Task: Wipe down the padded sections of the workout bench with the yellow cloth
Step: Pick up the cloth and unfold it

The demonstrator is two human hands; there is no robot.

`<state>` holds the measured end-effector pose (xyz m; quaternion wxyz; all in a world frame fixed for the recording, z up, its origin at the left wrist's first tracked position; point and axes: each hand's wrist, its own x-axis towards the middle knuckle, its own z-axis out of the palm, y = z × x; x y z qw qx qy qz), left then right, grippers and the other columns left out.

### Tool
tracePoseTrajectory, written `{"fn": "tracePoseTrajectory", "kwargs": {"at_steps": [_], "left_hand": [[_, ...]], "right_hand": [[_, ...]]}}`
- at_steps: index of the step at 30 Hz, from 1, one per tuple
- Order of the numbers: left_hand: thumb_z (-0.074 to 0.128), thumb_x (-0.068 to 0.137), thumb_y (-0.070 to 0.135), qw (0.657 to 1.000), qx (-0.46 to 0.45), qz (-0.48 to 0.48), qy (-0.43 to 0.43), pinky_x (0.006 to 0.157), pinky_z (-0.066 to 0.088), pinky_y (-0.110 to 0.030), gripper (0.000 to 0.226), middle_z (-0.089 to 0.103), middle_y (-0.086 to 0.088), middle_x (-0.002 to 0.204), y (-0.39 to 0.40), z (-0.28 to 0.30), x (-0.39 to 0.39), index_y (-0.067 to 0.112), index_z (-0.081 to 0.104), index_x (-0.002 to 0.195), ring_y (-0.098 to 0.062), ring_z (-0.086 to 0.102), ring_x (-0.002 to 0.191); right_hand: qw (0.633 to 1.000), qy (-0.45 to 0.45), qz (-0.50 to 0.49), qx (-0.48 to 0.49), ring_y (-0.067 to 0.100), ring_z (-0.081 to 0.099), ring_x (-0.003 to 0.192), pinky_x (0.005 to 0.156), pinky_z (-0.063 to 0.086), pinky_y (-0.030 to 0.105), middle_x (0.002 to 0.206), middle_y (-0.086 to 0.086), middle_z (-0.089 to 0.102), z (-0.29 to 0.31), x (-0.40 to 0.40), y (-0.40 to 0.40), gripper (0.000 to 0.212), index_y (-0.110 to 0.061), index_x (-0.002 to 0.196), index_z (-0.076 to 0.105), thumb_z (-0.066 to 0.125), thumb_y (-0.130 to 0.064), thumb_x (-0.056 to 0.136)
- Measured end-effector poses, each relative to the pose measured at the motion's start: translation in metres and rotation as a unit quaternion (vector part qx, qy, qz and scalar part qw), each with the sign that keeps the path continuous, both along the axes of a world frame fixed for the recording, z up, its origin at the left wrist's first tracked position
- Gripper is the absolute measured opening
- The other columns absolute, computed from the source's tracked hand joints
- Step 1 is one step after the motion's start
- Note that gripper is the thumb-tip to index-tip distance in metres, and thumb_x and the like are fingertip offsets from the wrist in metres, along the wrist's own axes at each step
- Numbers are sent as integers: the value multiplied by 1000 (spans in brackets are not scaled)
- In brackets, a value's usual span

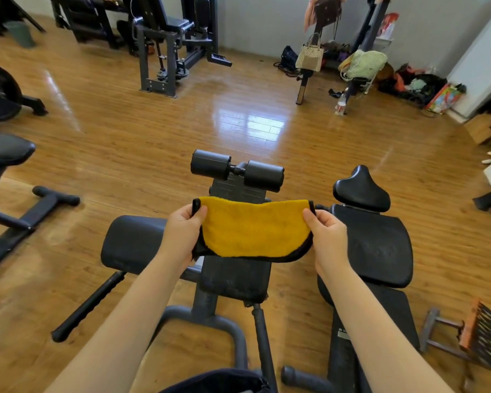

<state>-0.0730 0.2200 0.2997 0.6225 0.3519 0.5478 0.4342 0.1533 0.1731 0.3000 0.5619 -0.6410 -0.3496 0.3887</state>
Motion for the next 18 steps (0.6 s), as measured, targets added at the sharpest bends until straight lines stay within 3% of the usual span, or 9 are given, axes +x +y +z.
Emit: {"fn": "tracePoseTrajectory", "kwargs": {"at_steps": [3, 6, 8, 10, 13, 15, 18], "left_hand": [[42, 98, 31, 997, -60, -23, -38, 90, 48, -53, 36, 62, -12, 113, -1, 4, 1, 8, 51, 125, -33, 59, 104], [43, 98, 31, 995, -73, -33, -60, 91, 48, -50, 34, 63, -13, 114, -6, 8, 4, 8, 53, 121, -33, 60, 106], [45, 97, 27, 996, -60, -38, -59, 97, 45, -49, 24, 66, -9, 107, -12, 7, 11, 11, 59, 107, -29, 61, 105], [48, 96, 24, 998, -38, -46, -27, 96, 47, -46, 17, 68, -6, 98, -20, 7, 20, 15, 63, 95, -26, 63, 101], [50, 95, 25, 994, 15, -68, 83, 93, 49, -43, 17, 69, -8, 97, -32, 3, 32, 17, 65, 97, -23, 63, 100], [51, 94, 27, 989, 47, -74, 121, 94, 49, -45, 21, 68, -8, 100, -39, 2, 39, 15, 64, 105, -22, 62, 100], [50, 94, 23, 990, 63, -73, 101, 91, 51, -42, 19, 67, -9, 103, -47, 3, 49, 15, 64, 105, -19, 63, 100]], "right_hand": [[997, 25, 68, -28, 14, 60, 83, 74, 50, 26, 85, 0, 64, 9, 4, -2, 7, -19, 88, 63, 56, -16, 88], [984, 55, 159, -57, 16, 64, 91, 77, 54, 27, 97, 3, 67, 15, 1, -7, 20, -11, 105, 62, 57, -8, 86], [991, 18, 129, -37, 15, 65, 87, 73, 55, 24, 90, 2, 68, 17, -7, -9, 20, -9, 105, 64, 57, -7, 87], [994, -60, 89, -14, 20, 66, 85, 75, 56, 33, 85, 3, 70, 17, -16, -9, 15, -16, 97, 67, 58, -11, 87], [982, -157, 104, -6, 24, 67, 83, 75, 56, 42, 80, 2, 69, 13, -29, -10, 18, -18, 104, 67, 58, -16, 88], [976, -183, 119, 11, 17, 66, 81, 74, 55, 35, 81, -2, 68, 11, -36, -11, 19, -25, 104, 64, 58, -16, 88], [965, -205, 161, 19, 8, 66, 83, 74, 54, 24, 87, -4, 70, 6, -44, -15, 21, -23, 106, 65, 56, -14, 90]]}}
